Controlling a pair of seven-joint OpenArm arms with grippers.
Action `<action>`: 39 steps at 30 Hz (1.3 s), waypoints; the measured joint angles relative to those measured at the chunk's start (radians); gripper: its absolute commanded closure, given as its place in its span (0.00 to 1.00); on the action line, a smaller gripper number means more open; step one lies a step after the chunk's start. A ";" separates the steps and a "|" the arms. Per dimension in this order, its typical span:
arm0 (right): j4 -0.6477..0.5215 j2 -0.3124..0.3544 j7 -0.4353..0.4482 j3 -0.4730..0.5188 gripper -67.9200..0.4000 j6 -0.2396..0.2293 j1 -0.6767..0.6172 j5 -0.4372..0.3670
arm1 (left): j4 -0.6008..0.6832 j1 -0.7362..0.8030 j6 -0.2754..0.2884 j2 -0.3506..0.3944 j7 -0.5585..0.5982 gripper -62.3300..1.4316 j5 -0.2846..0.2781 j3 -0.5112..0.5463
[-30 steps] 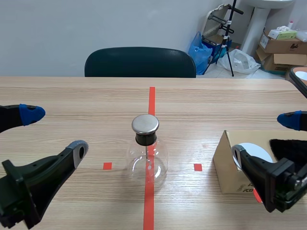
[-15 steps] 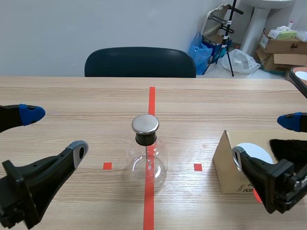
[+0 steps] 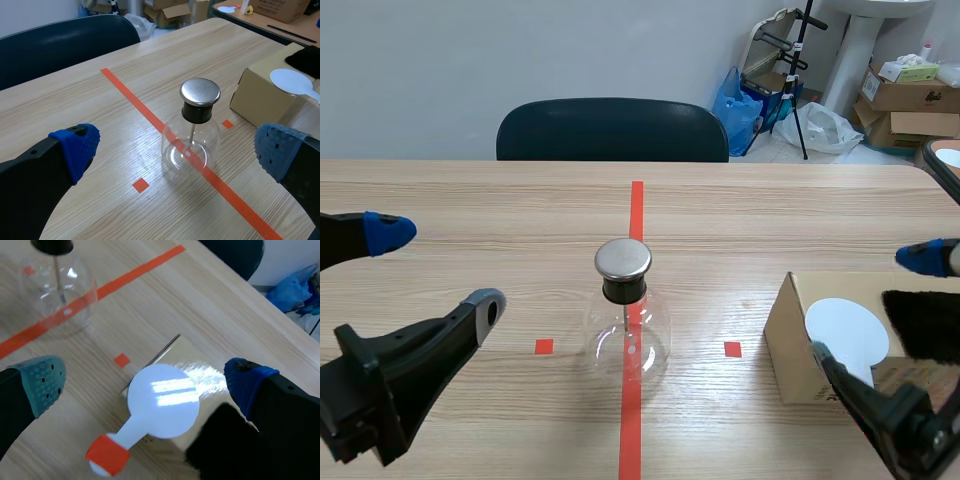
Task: Do the electroscope experiment
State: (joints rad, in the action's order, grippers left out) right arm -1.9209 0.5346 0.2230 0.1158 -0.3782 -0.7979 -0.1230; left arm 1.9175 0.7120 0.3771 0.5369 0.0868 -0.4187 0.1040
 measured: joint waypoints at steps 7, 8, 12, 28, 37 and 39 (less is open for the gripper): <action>-0.010 0.000 0.055 0.000 0.00 0.060 -0.110 0.125 | 0.000 0.000 0.000 0.000 0.000 0.00 0.000 0.000; -0.010 0.000 0.061 0.000 0.00 0.072 -0.125 0.144 | 0.000 0.000 0.000 0.000 0.000 0.00 0.001 0.000; -0.010 0.000 0.066 0.000 0.00 0.110 -0.180 0.202 | 0.000 0.000 0.000 0.000 0.000 0.00 0.003 0.000; -0.010 0.000 0.110 0.001 0.00 0.330 -0.290 0.466 | 0.000 0.000 0.000 0.000 -0.002 0.00 0.003 0.000; -0.010 -0.125 0.116 0.001 0.00 0.448 -0.353 0.832 | 0.000 0.000 0.000 0.000 -0.052 0.00 0.003 0.000; -0.010 -0.166 0.112 0.001 0.00 0.489 -0.353 0.922 | 0.000 0.000 0.000 0.000 -0.053 0.00 0.003 0.000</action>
State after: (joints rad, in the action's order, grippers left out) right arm -1.9308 0.3687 0.3351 0.1165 0.1108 -1.1507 0.7986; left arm 1.9175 0.7124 0.3771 0.5373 0.0341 -0.4156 0.1040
